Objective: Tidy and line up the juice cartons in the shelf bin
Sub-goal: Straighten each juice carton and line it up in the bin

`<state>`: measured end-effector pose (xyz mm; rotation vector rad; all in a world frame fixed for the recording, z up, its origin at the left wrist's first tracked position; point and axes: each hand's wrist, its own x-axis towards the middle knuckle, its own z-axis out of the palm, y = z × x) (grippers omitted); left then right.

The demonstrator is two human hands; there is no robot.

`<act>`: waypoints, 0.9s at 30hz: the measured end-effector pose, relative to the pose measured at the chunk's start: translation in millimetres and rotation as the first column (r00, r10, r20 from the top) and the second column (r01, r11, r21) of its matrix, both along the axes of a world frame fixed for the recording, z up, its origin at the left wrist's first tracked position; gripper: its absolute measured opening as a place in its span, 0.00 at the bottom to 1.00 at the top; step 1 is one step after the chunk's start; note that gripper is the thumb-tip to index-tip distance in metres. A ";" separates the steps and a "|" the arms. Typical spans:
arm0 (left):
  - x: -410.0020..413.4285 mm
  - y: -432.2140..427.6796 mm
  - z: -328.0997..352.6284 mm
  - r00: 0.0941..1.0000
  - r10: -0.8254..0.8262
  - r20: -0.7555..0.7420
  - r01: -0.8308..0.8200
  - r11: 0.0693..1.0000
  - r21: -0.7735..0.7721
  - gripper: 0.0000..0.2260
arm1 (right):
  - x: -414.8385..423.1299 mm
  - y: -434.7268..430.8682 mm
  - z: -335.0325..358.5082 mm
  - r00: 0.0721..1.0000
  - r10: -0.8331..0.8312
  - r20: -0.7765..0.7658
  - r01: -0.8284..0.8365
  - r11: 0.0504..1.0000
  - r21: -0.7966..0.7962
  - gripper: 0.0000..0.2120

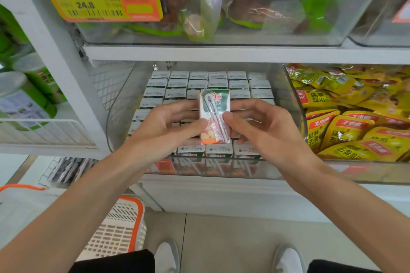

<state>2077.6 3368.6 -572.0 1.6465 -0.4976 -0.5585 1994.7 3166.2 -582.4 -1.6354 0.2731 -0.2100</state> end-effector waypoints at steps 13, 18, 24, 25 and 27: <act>0.0 -1.0 -3.2 0.997 0.012 0.074 -0.011 1.000 -0.010 0.18 | -0.4 -0.7 3.4 0.988 0.114 -0.101 -0.104 0.990 0.091 0.11; -3.7 -1.7 -3.6 0.994 -0.093 0.055 0.091 0.995 0.043 0.18 | -2.8 4.9 2.6 0.987 0.151 -0.061 -0.152 0.988 -0.011 0.20; -3.3 -1.5 -5.0 0.996 -0.086 -0.032 0.087 0.995 0.042 0.14 | -1.8 3.1 -1.1 0.995 0.103 -0.011 -0.103 0.994 -0.031 0.19; -3.1 -1.4 -4.9 0.995 -0.086 -0.049 0.087 0.996 0.036 0.14 | -1.7 2.9 -1.5 0.994 0.106 -0.011 -0.107 0.994 -0.026 0.18; -3.0 -1.0 -4.7 0.994 -0.069 -0.082 0.071 0.997 0.020 0.14 | -0.9 2.0 -1.0 0.994 0.105 -0.019 -0.105 0.994 -0.014 0.15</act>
